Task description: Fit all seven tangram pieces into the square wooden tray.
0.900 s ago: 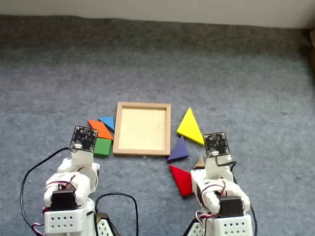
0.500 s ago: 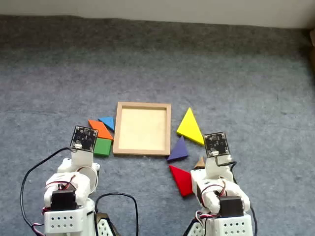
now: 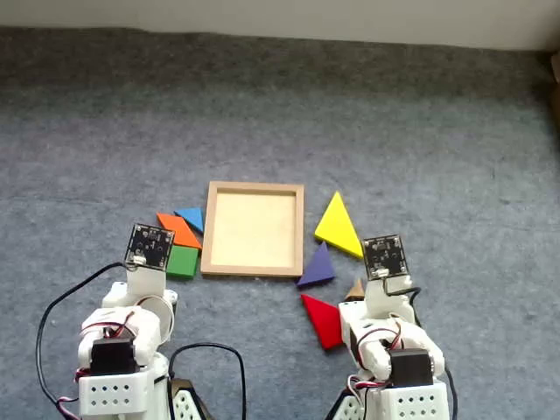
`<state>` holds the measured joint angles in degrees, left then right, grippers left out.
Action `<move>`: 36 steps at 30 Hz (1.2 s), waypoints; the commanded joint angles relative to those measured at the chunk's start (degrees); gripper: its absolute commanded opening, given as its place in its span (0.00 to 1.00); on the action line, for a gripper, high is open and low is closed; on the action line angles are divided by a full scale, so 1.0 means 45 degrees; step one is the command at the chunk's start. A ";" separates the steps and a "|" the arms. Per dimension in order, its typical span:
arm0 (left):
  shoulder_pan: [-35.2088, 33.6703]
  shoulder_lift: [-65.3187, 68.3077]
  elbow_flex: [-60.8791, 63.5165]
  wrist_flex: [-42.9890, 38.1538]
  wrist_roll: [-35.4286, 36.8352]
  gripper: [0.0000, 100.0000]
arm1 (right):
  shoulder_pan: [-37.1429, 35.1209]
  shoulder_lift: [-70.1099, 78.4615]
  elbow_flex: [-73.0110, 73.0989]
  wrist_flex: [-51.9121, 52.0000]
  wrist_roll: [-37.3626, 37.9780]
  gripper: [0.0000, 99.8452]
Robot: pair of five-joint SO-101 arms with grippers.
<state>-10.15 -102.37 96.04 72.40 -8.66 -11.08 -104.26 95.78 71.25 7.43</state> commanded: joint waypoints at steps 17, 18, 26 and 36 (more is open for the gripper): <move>-0.0029 -0.0264 0.0244 0.0098 -0.0098 0.01 | -0.0088 -0.0186 0.1807 0.0088 -0.0195 0.01; -0.0029 -0.0264 0.0244 0.0098 -0.0098 0.01 | -0.0244 -0.0186 0.1807 0.0088 -0.0195 0.01; -0.0029 -0.0264 0.0244 0.0098 -0.0098 0.01 | -0.0420 -0.0186 0.1807 0.0088 -0.0156 0.01; -0.0029 -0.0264 0.0244 0.0098 -0.0098 0.01 | 0.0987 -0.0205 0.0537 0.0576 -0.0137 0.01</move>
<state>-10.15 -102.37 96.04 72.40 -8.66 -11.60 -104.26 95.78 72.31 6.90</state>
